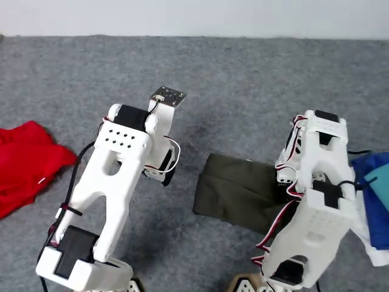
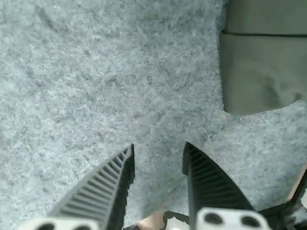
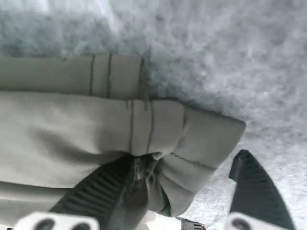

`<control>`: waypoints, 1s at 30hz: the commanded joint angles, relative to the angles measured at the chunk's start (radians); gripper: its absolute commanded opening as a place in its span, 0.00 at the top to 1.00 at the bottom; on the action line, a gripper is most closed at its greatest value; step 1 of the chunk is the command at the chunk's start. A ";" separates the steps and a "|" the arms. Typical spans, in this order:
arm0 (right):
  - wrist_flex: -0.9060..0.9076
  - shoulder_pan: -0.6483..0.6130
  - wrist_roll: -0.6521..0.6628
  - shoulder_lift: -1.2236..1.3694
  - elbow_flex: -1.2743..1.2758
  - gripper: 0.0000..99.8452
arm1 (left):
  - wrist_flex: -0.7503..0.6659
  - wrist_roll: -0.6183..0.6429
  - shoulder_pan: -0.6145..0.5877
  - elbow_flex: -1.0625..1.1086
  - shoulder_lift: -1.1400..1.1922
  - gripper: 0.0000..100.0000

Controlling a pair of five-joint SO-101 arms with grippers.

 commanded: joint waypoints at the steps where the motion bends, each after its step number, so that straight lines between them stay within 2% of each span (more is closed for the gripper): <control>1: -0.010 -0.018 0.000 0.048 -0.018 0.86 | 0.023 -0.009 -0.002 -0.002 -0.035 0.84; 4: 0.021 -0.051 0.061 0.068 -0.058 0.99 | 0.025 -0.009 -0.002 -0.002 -0.035 0.84; 9: 0.062 -0.105 0.084 0.064 -0.094 0.99 | 0.025 -0.009 -0.002 0.008 -0.035 0.84; 20: 0.177 -0.097 0.153 -0.188 -0.302 0.99 | 0.026 -0.003 -0.008 0.170 -0.035 0.84; 25: 0.176 -0.027 0.169 -0.364 -0.321 0.99 | 0.026 -0.003 -0.009 0.180 -0.035 0.84; 30: 0.171 0.114 0.222 -0.516 -0.322 0.99 | 0.026 -0.003 -0.009 0.180 -0.035 0.84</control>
